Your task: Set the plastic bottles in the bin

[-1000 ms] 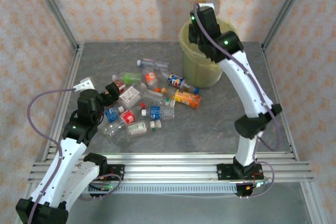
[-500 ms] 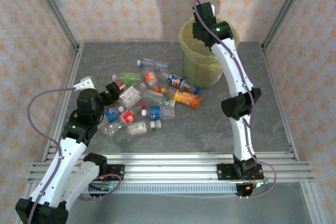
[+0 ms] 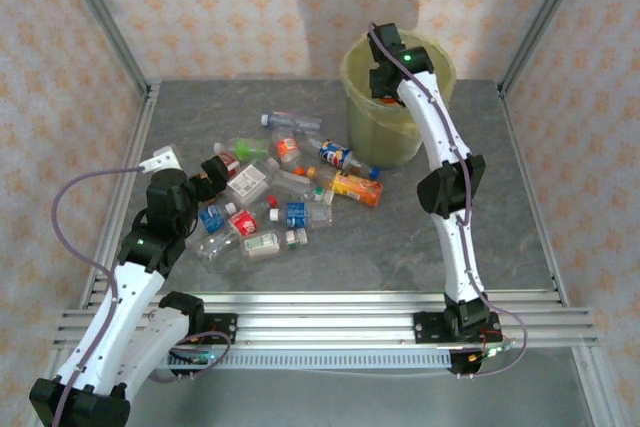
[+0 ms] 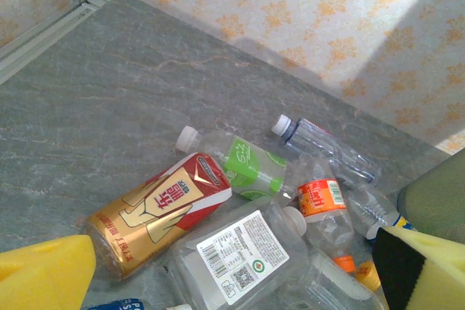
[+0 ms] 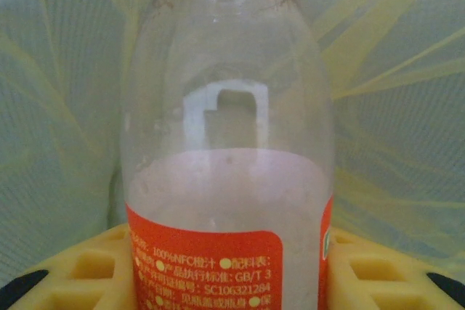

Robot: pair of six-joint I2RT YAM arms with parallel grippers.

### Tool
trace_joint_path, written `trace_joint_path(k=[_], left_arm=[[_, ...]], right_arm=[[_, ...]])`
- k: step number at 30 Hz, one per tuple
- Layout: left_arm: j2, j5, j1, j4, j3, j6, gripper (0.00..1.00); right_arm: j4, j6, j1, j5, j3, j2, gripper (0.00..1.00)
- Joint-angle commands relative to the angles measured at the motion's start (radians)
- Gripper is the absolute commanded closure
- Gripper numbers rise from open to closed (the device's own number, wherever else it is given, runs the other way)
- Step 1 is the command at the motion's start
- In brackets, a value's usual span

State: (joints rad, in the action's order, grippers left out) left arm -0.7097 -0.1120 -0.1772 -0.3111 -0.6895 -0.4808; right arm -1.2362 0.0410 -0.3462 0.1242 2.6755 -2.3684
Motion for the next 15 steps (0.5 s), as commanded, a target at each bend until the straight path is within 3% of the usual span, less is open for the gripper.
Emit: trace_joint_path(k=[1, 9, 15], left_arm=[[0.002, -0.003, -0.011, -0.013, -0.024, 0.003, 0.0], [-0.004, -0.015, -0.011, -0.023, -0.029, -0.005, 0.0], [-0.006, -0.02, -0.011, -0.019, -0.028, -0.005, 0.0]], right_arm=[[-0.077, -0.022, 0.002, -0.013, -0.001, -0.014, 0.66], [-0.1, -0.041, 0.002, -0.045, -0.005, -0.043, 0.45], [-0.168, -0.067, 0.001, -0.123, -0.003, -0.047, 0.4]])
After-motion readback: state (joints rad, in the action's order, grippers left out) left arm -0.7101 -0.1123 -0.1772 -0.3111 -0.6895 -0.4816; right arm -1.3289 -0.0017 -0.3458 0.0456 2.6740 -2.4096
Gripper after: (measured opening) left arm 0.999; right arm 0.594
